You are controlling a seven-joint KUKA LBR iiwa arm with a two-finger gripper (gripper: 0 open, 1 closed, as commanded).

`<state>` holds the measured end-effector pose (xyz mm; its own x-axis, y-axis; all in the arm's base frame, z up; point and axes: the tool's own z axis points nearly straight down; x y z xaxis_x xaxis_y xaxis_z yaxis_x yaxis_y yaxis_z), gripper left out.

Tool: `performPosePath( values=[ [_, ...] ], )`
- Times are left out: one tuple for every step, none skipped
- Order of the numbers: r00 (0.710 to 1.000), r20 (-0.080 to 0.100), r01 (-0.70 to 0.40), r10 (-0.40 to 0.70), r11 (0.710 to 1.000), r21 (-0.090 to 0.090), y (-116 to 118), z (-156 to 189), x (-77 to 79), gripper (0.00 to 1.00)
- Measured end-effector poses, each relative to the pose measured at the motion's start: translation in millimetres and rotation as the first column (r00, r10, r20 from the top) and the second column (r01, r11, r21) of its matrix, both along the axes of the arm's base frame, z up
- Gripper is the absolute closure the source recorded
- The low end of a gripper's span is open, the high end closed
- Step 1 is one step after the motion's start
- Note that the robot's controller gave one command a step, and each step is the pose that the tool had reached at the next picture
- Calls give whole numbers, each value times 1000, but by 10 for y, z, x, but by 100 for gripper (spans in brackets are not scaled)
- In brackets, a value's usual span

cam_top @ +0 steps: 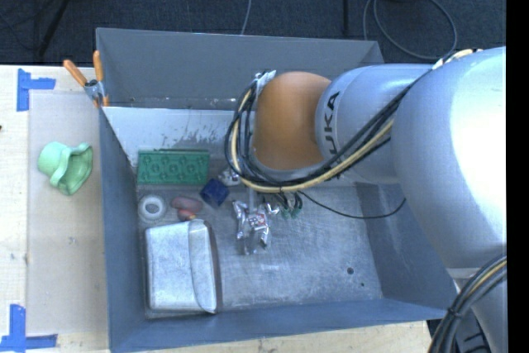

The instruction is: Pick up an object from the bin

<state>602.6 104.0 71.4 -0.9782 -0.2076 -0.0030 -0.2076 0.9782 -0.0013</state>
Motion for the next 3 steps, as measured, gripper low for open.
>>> performPosePath(
  values=[
    [1000, 7, -4, 4, 1000, 3, 21, 46, 24, 100],
    [998, 5, -59, 59, 998, 2, 60, 1469, -316, 100],
    [997, -1, -82, 82, 997, 2, 307, 1372, -246, 100]
  ],
)
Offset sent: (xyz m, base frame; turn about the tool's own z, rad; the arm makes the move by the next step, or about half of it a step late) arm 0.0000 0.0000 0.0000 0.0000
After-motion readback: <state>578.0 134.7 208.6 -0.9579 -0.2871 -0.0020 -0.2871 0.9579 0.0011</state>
